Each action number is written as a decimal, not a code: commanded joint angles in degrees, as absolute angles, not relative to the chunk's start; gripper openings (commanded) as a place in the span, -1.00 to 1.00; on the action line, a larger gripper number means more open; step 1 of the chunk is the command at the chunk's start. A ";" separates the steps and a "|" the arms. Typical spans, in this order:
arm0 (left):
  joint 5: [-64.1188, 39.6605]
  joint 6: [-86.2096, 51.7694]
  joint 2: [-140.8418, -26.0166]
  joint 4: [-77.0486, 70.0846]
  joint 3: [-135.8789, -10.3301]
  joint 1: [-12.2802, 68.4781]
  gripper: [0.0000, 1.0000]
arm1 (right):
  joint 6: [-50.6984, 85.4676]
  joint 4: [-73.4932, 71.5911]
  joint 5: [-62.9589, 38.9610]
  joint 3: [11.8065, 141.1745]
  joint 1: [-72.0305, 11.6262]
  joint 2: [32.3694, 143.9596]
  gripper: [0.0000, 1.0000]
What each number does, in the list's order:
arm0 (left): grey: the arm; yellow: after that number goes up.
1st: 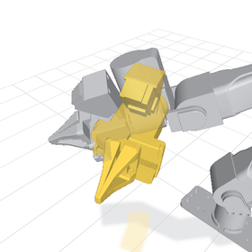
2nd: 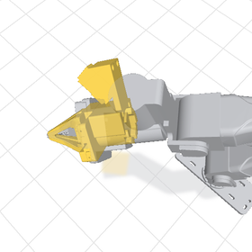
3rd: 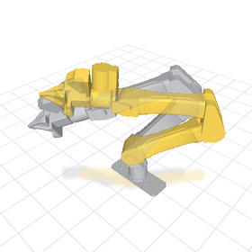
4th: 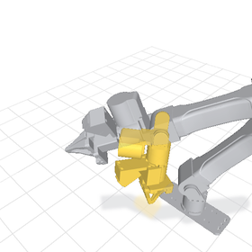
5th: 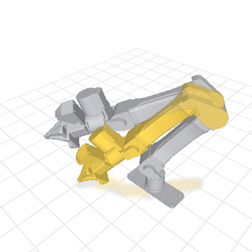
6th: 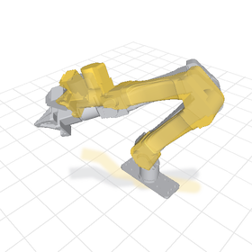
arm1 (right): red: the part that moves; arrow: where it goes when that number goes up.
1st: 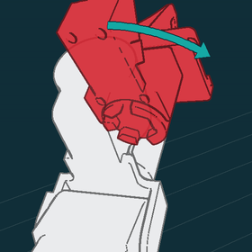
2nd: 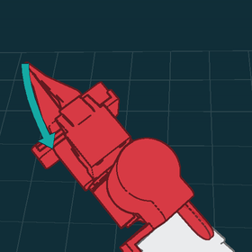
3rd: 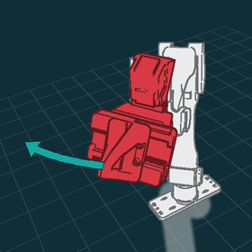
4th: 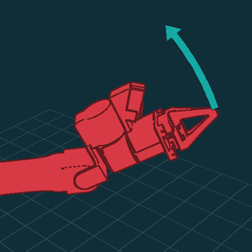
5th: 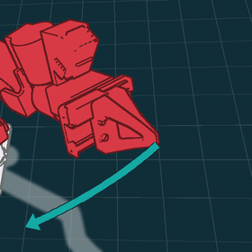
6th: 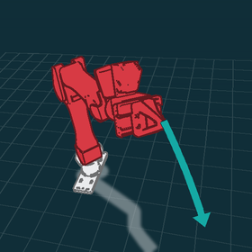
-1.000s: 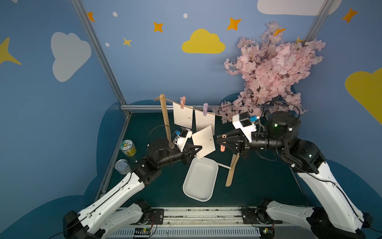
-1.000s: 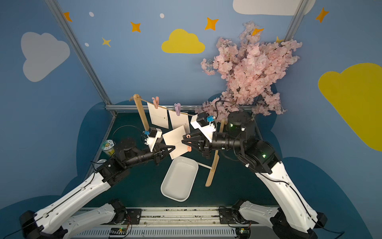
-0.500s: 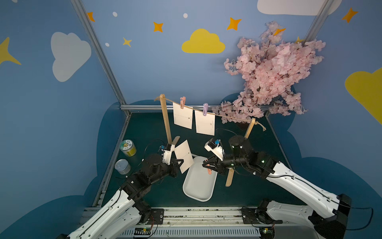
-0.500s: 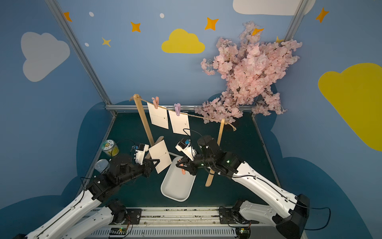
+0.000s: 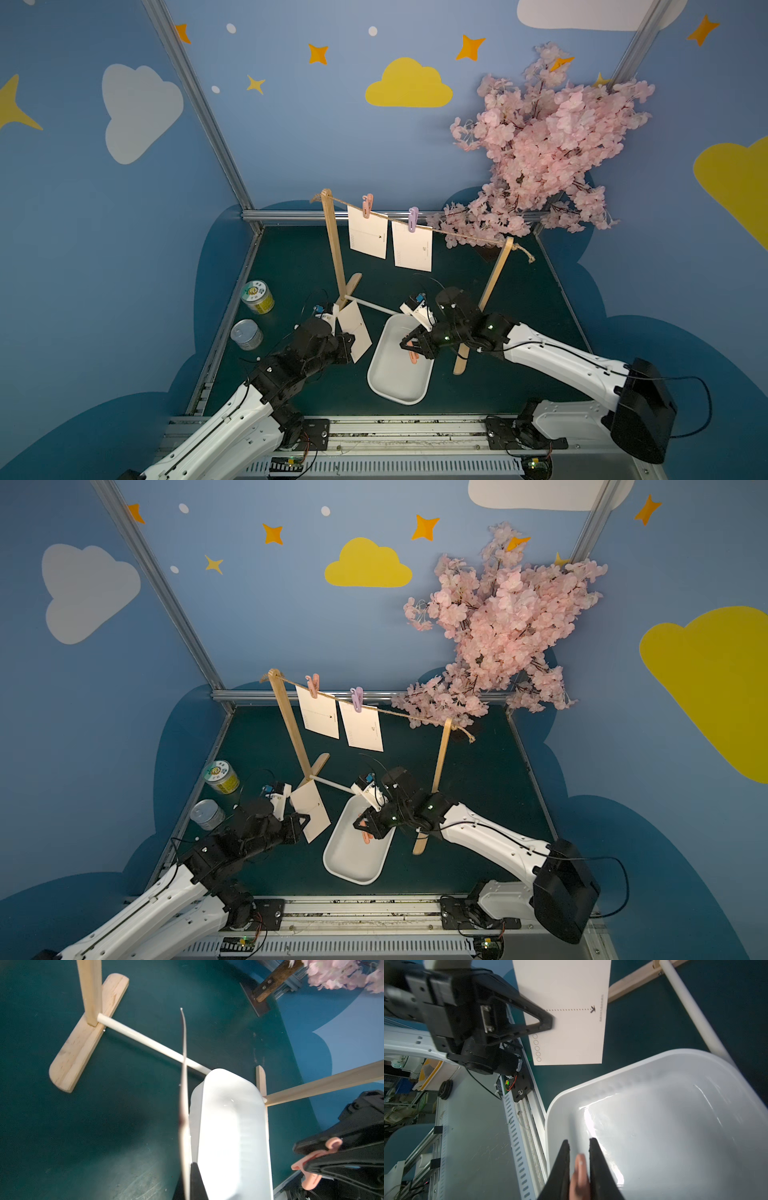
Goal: Remove the postcards from the strings
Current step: Place the postcard at the center of the board.
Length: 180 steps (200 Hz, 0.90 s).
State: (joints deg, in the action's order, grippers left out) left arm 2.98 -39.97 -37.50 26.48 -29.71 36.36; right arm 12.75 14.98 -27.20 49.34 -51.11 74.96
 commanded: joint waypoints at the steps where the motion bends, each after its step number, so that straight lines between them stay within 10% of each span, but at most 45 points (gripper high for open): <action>1: 4.53 -41.46 -37.60 26.77 -28.38 35.83 -0.89 | 14.41 11.04 -27.15 48.74 -51.24 77.72 -1.00; 109: 2.73 -43.27 -40.54 23.35 -23.58 34.26 -0.80 | 16.66 9.21 -25.68 48.65 -51.42 88.32 -0.92; 150: 3.27 -43.56 -39.56 24.47 -23.59 33.75 0.03 | 16.76 9.72 -24.13 48.43 -51.50 88.03 -0.33; 180: 3.92 -43.68 -37.84 25.83 -24.06 33.66 0.18 | 16.39 10.59 -22.26 48.91 -51.50 87.06 -0.11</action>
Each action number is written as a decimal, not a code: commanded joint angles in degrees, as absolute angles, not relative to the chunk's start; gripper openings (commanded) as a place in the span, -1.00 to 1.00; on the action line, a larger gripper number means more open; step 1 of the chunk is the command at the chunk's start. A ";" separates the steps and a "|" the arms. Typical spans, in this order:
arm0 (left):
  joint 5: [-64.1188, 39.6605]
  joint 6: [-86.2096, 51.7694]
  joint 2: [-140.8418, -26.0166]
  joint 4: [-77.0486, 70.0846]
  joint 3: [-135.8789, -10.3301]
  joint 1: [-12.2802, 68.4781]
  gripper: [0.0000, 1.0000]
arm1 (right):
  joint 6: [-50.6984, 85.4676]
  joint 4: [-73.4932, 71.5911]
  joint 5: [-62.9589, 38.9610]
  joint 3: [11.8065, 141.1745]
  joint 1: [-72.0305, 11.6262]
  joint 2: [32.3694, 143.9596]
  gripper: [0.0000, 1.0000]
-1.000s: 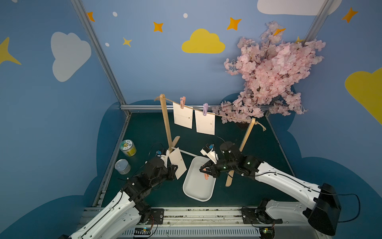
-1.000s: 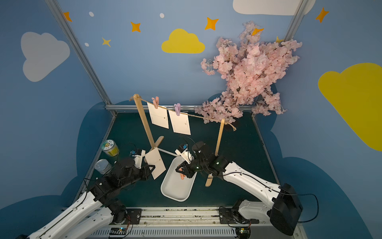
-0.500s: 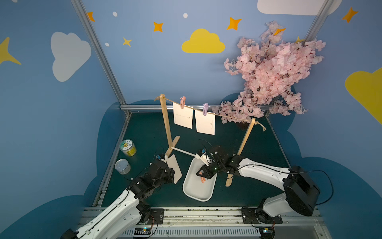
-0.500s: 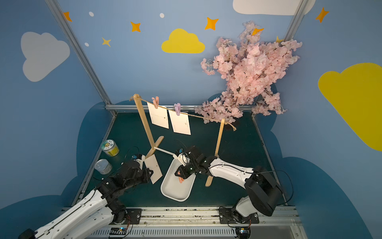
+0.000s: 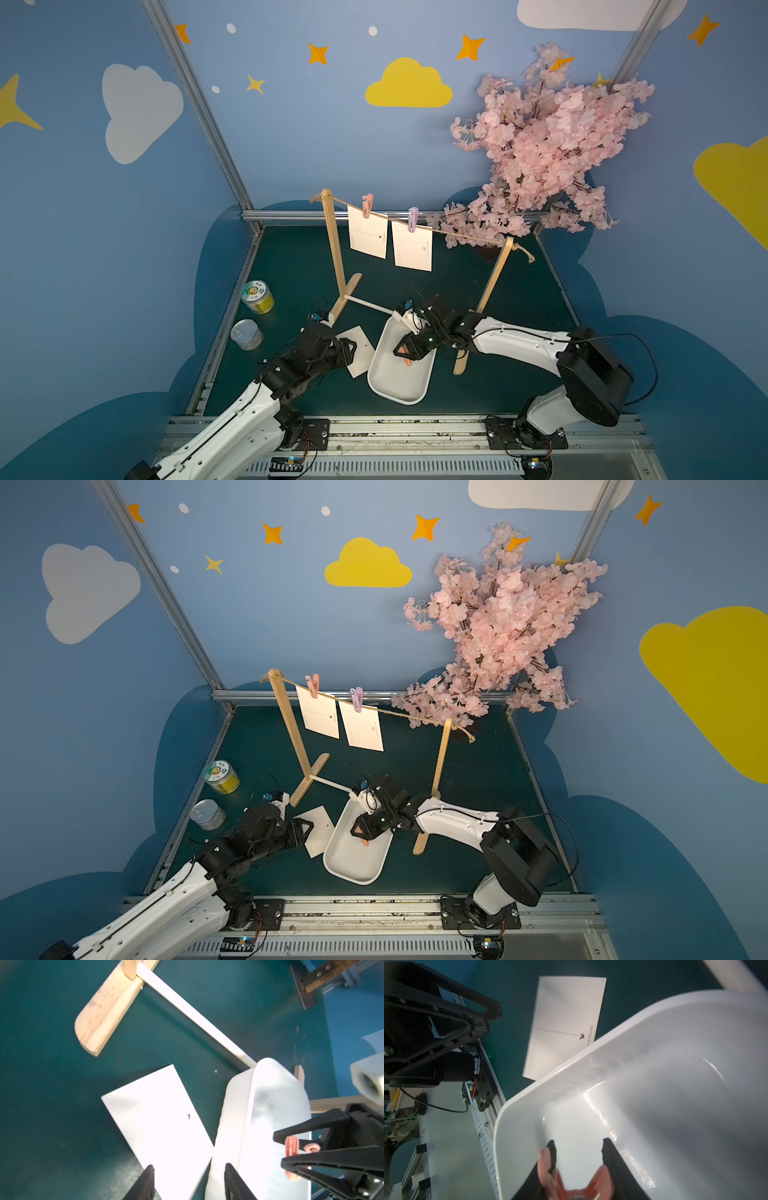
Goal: Remove the postcards from the strings
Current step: Place the postcard at the center of the board.
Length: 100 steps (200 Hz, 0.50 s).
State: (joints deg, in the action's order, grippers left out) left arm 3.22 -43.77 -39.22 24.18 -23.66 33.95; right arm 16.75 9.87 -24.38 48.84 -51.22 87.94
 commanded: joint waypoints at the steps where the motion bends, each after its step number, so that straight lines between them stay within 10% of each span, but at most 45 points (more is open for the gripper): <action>1: 3.94 -43.73 -37.77 25.92 -24.11 33.71 0.18 | 16.37 10.66 -22.16 48.93 -51.50 87.04 -0.11; 100: 2.18 -38.79 -38.36 22.43 -31.47 33.61 0.27 | 11.54 20.45 -18.20 57.77 -52.12 77.14 -0.11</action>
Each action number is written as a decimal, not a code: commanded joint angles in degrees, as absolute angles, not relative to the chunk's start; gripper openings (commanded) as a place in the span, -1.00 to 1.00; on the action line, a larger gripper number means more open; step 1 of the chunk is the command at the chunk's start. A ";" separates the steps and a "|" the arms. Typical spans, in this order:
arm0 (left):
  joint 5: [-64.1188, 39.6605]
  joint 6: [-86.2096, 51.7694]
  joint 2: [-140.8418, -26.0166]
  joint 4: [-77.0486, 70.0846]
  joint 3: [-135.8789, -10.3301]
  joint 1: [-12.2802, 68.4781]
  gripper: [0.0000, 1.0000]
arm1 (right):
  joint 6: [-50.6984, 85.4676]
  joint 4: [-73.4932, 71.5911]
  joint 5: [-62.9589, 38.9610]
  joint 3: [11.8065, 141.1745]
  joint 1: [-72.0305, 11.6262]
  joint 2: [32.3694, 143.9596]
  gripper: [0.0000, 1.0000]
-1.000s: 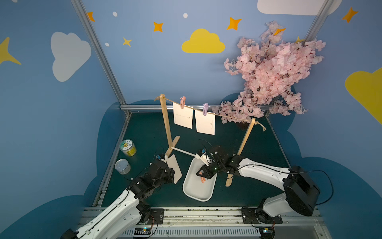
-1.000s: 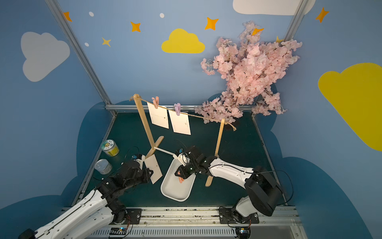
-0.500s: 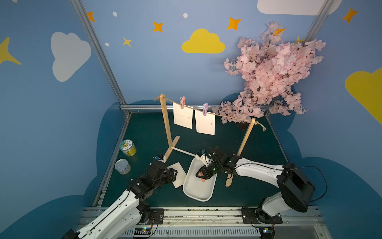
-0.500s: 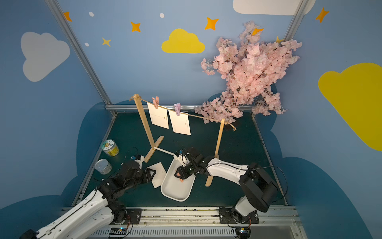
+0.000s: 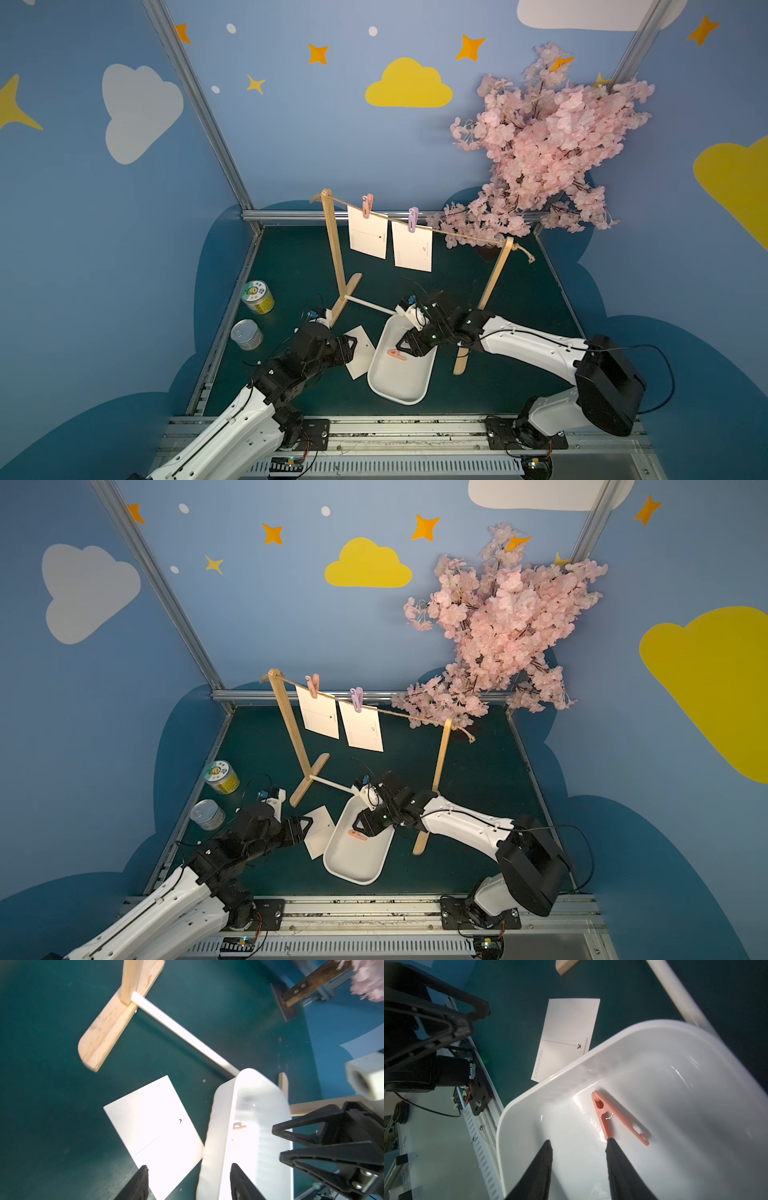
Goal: Remove the postcards from the strings
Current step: Place the postcard at the center of the board, then pinch the postcard on the clothesline.
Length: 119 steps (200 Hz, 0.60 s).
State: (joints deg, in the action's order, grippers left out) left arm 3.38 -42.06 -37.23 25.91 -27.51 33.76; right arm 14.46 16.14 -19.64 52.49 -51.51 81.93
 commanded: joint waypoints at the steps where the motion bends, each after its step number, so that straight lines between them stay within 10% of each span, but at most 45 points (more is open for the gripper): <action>1: 2.10 -38.69 -38.52 22.33 -31.64 33.59 0.27 | 11.48 20.68 -18.20 58.02 -52.12 76.98 -0.11; 119: -5.83 -26.89 -55.21 3.49 -49.97 33.57 0.72 | 5.14 28.83 -29.57 80.36 -47.25 65.65 0.25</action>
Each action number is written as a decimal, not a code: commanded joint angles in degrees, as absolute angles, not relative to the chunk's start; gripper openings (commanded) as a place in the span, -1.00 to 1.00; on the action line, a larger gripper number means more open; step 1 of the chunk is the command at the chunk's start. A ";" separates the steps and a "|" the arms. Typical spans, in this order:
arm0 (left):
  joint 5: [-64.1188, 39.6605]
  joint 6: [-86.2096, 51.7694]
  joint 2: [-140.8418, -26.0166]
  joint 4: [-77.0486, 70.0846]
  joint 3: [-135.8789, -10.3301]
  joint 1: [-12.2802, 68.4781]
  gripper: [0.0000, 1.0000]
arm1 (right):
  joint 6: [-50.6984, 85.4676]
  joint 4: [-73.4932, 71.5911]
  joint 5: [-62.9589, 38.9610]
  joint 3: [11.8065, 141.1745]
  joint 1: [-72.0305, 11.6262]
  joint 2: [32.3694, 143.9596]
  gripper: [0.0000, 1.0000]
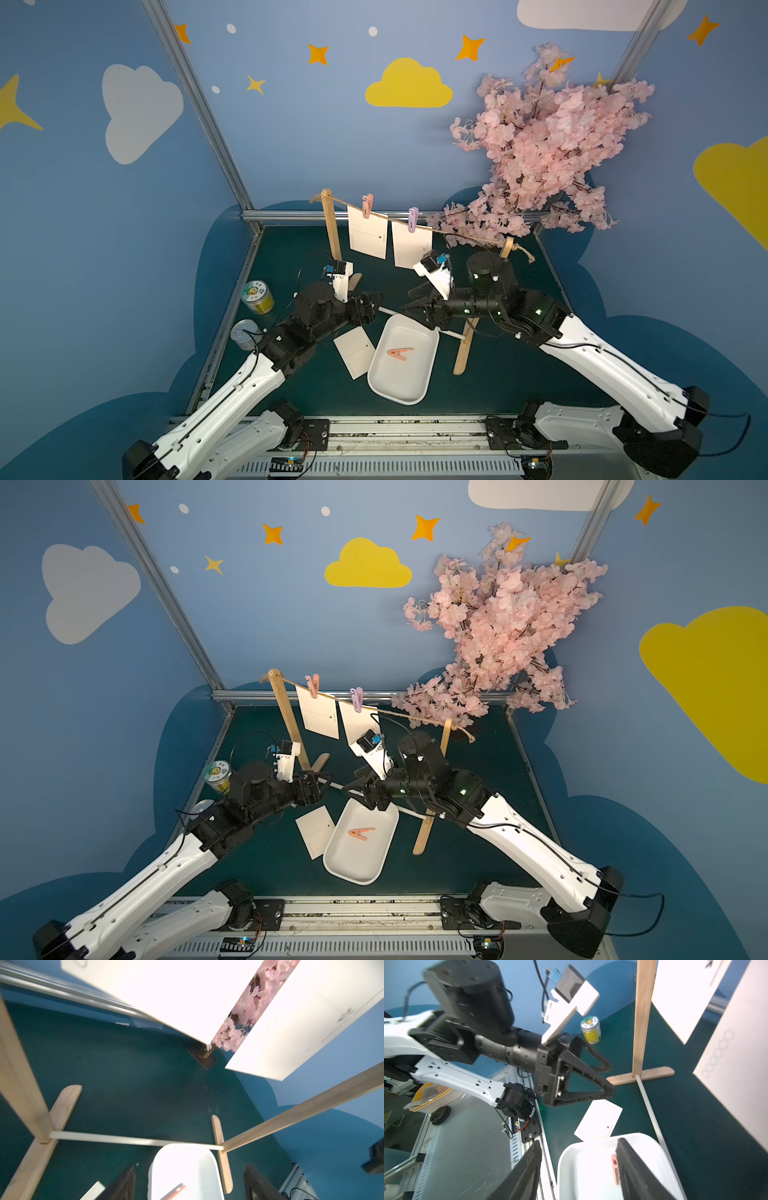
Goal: Remove the postcards from the strings
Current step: Pinch the postcard on the clothesline.
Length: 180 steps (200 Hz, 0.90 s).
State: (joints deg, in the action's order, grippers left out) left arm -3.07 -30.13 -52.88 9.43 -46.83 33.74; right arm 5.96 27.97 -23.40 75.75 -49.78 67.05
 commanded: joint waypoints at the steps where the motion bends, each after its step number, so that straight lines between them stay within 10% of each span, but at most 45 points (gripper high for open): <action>1: -5.86 -26.80 -55.38 3.46 -50.16 33.57 0.72 | 5.21 28.78 -29.94 80.61 -47.14 65.61 0.26; 47: -6.91 -24.09 -60.73 0.89 -56.31 33.53 0.80 | 1.95 31.64 -32.89 91.26 -45.00 66.45 0.58; 180: -8.69 -21.75 -67.66 -3.35 -63.07 33.57 0.98 | 0.74 28.99 -35.08 104.88 -37.90 73.80 0.62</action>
State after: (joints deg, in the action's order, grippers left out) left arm -7.64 -23.14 -66.35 -0.95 -60.95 33.74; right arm 1.15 30.02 -33.04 101.41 -38.81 71.66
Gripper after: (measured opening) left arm 0.992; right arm 0.809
